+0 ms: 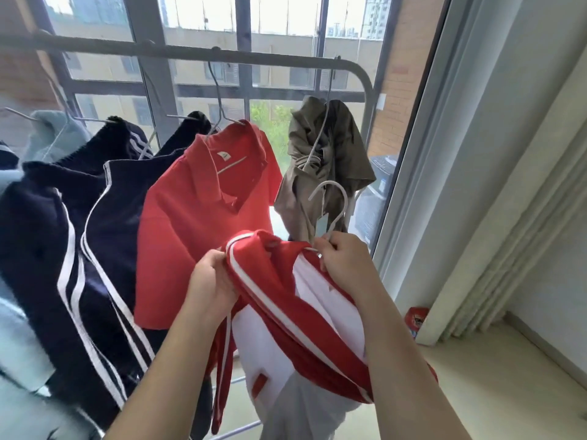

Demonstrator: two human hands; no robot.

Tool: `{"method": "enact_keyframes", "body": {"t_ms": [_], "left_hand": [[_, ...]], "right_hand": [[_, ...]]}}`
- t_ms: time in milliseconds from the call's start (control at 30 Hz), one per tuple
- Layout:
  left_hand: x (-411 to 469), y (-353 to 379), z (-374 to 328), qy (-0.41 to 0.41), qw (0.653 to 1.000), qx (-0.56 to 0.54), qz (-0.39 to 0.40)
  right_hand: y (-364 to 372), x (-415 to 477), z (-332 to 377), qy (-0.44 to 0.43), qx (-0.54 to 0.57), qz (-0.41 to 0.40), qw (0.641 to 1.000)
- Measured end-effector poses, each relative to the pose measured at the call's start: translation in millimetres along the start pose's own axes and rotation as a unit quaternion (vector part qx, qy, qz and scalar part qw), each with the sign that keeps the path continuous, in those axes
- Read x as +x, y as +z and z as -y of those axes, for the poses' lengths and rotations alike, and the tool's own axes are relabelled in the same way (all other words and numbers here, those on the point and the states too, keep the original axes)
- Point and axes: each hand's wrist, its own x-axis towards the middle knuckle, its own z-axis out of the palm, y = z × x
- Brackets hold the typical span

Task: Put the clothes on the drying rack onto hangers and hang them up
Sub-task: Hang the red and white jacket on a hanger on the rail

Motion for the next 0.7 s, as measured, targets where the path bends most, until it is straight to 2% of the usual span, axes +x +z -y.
{"method": "enact_keyframes", "body": {"t_ms": [100, 167, 267, 333, 433, 500, 533, 567, 600, 700], "left_hand": [[-8, -4, -3, -0.053, 0.993, 0.092, 0.047], [-9, -17, 1, -0.054, 0.978, 0.197, 0.029], [-6, -46, 14, -0.09, 0.938, 0.334, -0.008], [-4, -72, 26, -0.116, 0.893, 0.433, -0.037], [1, -120, 54, -0.178, 0.803, 0.566, -0.05], [-7, -140, 69, -0.243, 0.749, 0.612, -0.07], [-14, -142, 71, -0.252, 0.737, 0.622, -0.077], [-15, -145, 73, -0.242, 0.735, 0.629, -0.077], [-14, -141, 71, -0.222, 0.747, 0.622, -0.075], [-7, -125, 60, -0.177, 0.833, 0.523, -0.043]], "right_hand": [[3, 1, 0, -0.003, 0.004, 0.004, 1.0], [3, 1, 0, -0.005, 0.016, -0.001, 1.0], [0, 1, 1, -0.012, 0.039, 0.0, 0.999], [-1, 2, 2, -0.021, 0.043, -0.003, 0.999], [-5, 4, 2, -0.031, 0.043, -0.038, 0.998], [-8, 8, 2, -0.036, 0.051, -0.059, 0.996], [-11, 10, 1, -0.041, 0.06, -0.064, 0.995], [-14, 11, 1, -0.048, 0.072, -0.066, 0.994], [-16, 13, 1, -0.055, 0.082, -0.064, 0.993], [-18, 10, 6, -0.077, 0.094, -0.053, 0.991]]}}
